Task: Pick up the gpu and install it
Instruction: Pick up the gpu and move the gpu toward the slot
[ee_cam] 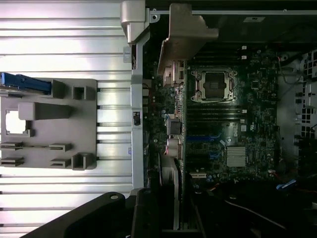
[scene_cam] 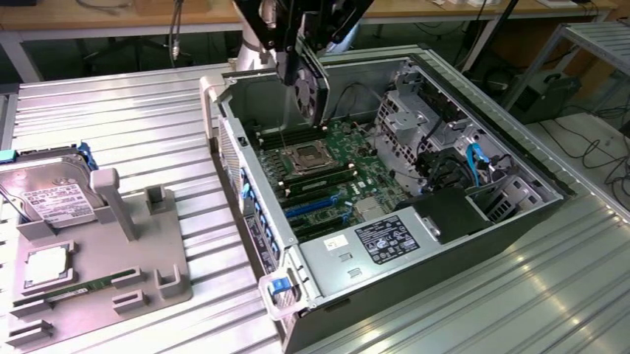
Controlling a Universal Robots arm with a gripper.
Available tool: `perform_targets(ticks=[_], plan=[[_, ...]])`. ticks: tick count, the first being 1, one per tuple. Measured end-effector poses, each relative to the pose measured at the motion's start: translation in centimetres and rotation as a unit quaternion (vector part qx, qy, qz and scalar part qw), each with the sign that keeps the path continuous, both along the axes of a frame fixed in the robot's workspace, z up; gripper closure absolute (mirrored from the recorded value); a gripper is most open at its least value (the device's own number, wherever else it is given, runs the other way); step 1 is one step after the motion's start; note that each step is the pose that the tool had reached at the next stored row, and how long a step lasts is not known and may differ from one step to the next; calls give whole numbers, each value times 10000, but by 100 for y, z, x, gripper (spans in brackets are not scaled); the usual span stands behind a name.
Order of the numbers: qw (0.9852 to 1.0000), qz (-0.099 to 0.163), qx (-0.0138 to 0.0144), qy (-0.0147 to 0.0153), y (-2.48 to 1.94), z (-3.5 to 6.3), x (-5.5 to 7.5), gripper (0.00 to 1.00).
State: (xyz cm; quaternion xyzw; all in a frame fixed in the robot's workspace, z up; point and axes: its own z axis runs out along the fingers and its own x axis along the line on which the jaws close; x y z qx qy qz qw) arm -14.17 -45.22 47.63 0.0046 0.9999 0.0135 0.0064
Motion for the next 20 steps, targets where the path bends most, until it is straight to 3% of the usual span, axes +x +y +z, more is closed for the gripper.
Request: perform_targets(ticks=[5, 20], plan=[[10000, 13, 0, 0, 0, -4, 167, 72], [10000, 30, 0, 0, 0, -9, 372, 72]])
